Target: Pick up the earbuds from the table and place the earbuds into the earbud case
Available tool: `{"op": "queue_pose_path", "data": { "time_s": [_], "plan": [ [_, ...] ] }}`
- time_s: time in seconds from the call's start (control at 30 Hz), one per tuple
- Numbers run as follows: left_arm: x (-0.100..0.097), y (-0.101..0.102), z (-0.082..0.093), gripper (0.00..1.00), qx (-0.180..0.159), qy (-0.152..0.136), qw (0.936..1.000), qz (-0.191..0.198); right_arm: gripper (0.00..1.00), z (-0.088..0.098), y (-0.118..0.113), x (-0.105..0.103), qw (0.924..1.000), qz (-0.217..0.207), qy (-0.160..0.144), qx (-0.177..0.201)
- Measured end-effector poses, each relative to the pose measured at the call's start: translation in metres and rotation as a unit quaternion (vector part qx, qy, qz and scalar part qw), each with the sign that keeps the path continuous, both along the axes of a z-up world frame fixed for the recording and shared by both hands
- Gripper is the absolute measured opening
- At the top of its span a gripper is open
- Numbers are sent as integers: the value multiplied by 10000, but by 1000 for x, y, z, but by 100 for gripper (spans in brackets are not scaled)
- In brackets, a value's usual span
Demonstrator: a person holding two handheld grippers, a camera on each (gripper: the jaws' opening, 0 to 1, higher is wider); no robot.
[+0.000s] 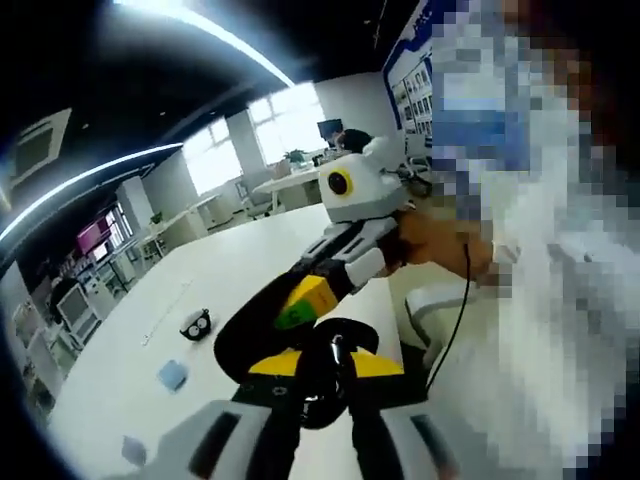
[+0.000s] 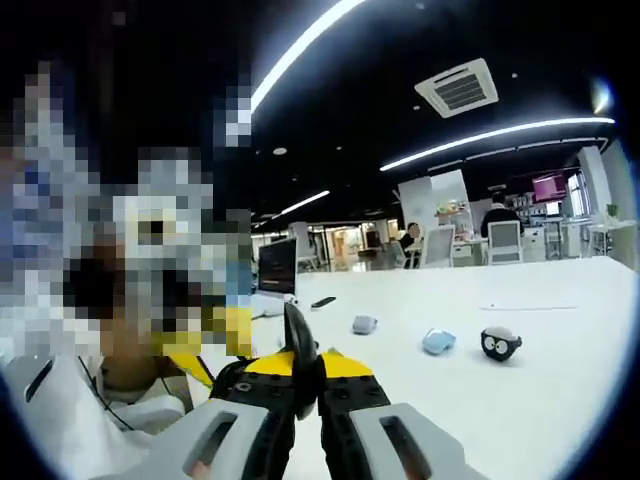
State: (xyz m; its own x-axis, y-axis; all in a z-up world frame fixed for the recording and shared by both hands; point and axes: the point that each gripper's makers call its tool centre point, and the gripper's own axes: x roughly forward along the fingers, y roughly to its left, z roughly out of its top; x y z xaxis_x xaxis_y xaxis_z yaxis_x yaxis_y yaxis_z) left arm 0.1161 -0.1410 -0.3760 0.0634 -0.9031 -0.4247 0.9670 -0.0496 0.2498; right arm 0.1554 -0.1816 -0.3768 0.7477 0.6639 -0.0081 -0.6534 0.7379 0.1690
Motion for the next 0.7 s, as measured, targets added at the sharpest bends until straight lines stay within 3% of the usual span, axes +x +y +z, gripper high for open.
{"op": "queue_pose_path", "data": {
  "time_s": [0.17,0.3,0.53,0.63,0.7],
  "plan": [
    [4,16,17,21,-618,462,9969,178,6,-1,1,0,10000,3,14,13],
    [20,35,23,26,-939,574,9928,476,6,-3,0,0,10000,42,48,23],
    [61,89,29,32,-1564,743,9761,1313,6,-6,5,-1,9997,233,107,62],
    [77,118,32,34,-1902,1039,9621,1655,6,-9,7,-1,9995,289,133,32],
    [89,134,32,36,-1997,1014,9558,1906,6,-10,7,0,9994,293,155,29]
  ]
}}
